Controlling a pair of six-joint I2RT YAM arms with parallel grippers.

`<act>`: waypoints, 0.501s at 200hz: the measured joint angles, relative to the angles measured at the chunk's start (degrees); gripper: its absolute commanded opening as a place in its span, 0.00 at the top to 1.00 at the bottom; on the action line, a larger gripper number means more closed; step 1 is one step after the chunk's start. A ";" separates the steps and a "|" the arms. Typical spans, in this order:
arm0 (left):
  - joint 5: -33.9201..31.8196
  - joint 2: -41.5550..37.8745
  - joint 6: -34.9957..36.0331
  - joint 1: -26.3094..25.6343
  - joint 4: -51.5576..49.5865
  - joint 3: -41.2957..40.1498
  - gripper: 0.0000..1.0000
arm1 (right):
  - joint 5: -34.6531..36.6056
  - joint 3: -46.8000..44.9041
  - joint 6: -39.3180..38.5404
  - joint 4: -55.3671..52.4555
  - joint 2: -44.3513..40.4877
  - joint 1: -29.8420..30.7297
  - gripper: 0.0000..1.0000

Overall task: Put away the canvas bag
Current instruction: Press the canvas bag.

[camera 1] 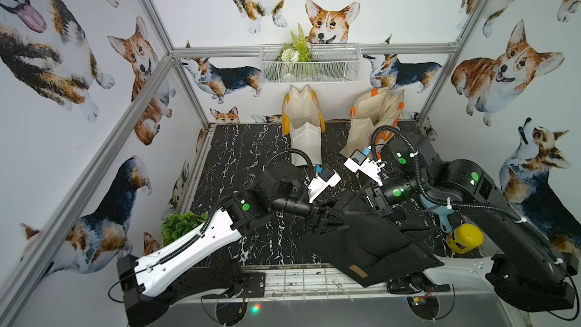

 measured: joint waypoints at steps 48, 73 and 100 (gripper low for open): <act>2.95 -1.11 -0.28 -0.44 1.79 -1.07 1.00 | 2.56 0.98 0.83 1.36 0.44 0.11 0.90; 3.56 -3.85 0.15 -0.33 1.31 -2.23 1.00 | 2.03 -1.22 0.96 2.99 -0.33 0.11 0.48; 5.62 -6.03 1.46 1.22 0.42 -2.58 1.00 | 3.23 -6.03 -0.07 3.67 -3.74 0.11 0.13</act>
